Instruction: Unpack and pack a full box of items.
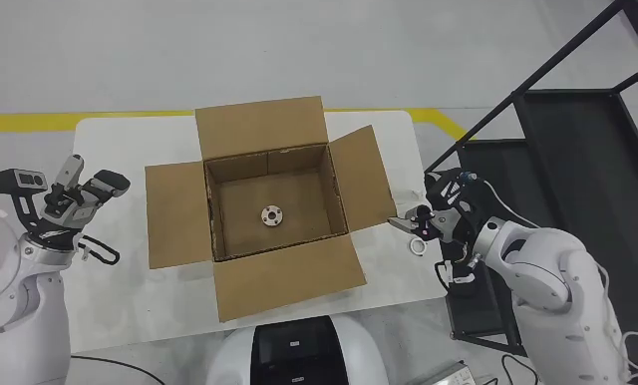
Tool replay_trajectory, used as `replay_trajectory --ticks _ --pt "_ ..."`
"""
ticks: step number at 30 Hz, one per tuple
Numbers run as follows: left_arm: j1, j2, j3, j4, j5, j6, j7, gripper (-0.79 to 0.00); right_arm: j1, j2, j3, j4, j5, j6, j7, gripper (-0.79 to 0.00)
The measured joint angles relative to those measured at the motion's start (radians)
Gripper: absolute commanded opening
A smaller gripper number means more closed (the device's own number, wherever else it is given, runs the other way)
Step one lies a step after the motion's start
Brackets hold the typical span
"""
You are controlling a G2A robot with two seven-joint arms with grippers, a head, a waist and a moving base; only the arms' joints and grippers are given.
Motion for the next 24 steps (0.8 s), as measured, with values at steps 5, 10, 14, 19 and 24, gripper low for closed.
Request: replay_trajectory --ticks 5,10,14,19,24 --pt "0.000 0.000 0.000 0.000 0.000 0.000 0.000 0.000 0.000 0.000 0.000 0.000 0.000 0.000 0.000 0.000" --pt "0.000 0.000 0.000 0.000 0.000 0.000 0.000 0.000 0.037 0.001 -0.058 -0.022 0.011 -0.025 -0.048 0.000" --pt "0.000 0.000 0.000 0.000 0.000 0.000 0.000 0.000 0.131 0.001 -0.194 -0.009 -0.010 -0.050 -0.039 0.000" --pt "0.000 0.000 0.000 0.000 0.000 0.000 0.000 0.000 0.289 -0.007 -0.390 0.071 -0.081 -0.022 0.008 0.000" --pt "0.000 0.000 0.000 0.000 0.000 0.000 0.000 0.000 0.427 -0.028 -0.581 0.187 -0.090 0.044 0.043 0.000"
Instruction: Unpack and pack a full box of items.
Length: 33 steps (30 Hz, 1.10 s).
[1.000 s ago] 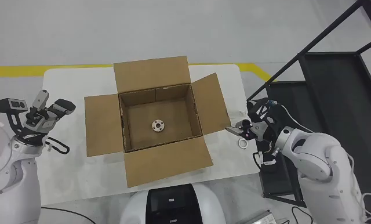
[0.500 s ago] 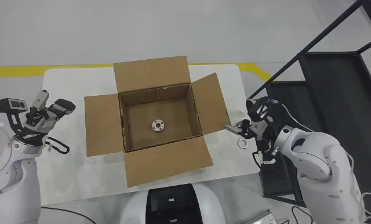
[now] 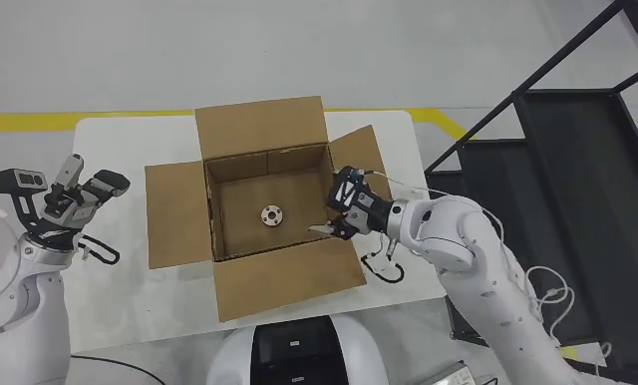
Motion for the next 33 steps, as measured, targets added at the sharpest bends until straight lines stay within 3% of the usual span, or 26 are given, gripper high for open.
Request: replay_trajectory --ticks 6,21,24,29,33 --pt "0.000 0.000 0.000 0.000 0.000 0.000 0.000 0.000 0.118 -0.021 -0.118 0.113 0.055 0.052 -0.016 0.000" --pt "0.000 0.000 0.000 0.000 0.000 0.000 0.000 0.000 0.118 -0.021 -0.118 0.113 0.054 0.053 -0.017 0.000" --pt "0.000 0.000 0.000 0.000 0.000 0.000 0.000 0.000 0.118 -0.025 -0.124 0.129 0.028 0.096 -0.069 0.000" --pt "0.000 0.000 0.000 0.000 0.000 0.000 0.000 0.000 0.250 -0.057 -0.283 0.219 -0.063 0.074 -0.051 0.000" --pt "0.000 0.000 0.000 0.000 0.000 0.000 0.000 0.000 0.382 -0.101 -0.411 0.352 -0.048 0.097 -0.067 0.000"
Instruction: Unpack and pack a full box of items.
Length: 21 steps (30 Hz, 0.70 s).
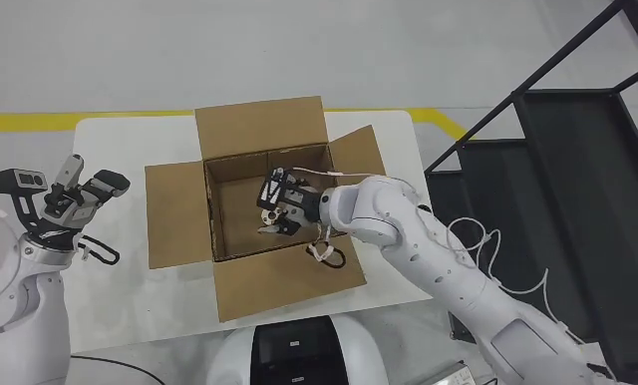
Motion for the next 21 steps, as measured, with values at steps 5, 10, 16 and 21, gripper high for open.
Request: replay_trajectory --ticks 5,10,16,21 --pt "0.000 0.000 0.000 0.000 0.000 0.000 0.000 0.000 0.138 -0.050 -0.111 0.139 0.018 0.031 0.076 0.000" --pt "0.000 0.000 0.000 0.000 0.000 0.000 0.000 0.000 0.236 -0.098 -0.242 0.255 -0.059 -0.018 0.177 0.000" --pt "0.000 0.000 0.000 0.000 0.000 0.000 0.000 0.000 0.301 -0.154 -0.331 0.381 -0.101 -0.029 0.134 0.000" --pt "0.000 0.000 0.000 0.000 0.000 0.000 0.000 0.000 0.309 -0.171 -0.343 0.411 -0.109 -0.011 0.097 0.000"
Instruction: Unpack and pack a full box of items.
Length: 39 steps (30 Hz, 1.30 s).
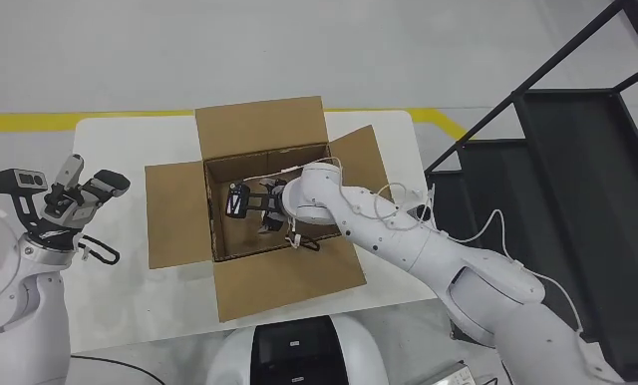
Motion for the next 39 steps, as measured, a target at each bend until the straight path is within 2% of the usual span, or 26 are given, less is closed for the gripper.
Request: replay_trajectory --ticks 18,22,24,34,39 --pt "0.000 0.000 0.000 0.000 0.000 0.000 0.000 0.000 -0.011 -0.004 -0.017 0.019 -0.020 -0.004 0.011 0.000" --pt "0.000 0.000 0.000 0.000 0.000 0.000 0.000 0.000 -0.001 -0.041 -0.061 0.100 -0.034 0.042 0.092 0.000" --pt "0.000 0.000 0.000 0.000 0.000 0.000 0.000 0.000 0.008 -0.059 -0.072 0.141 -0.022 0.049 0.096 0.000" --pt "0.000 0.000 0.000 0.000 0.000 0.000 0.000 0.000 0.060 -0.141 -0.092 0.322 0.033 -0.022 -0.033 0.000" --pt "0.000 0.000 0.000 0.000 0.000 0.000 0.000 0.000 0.082 -0.178 -0.095 0.420 0.056 -0.018 -0.058 0.000"
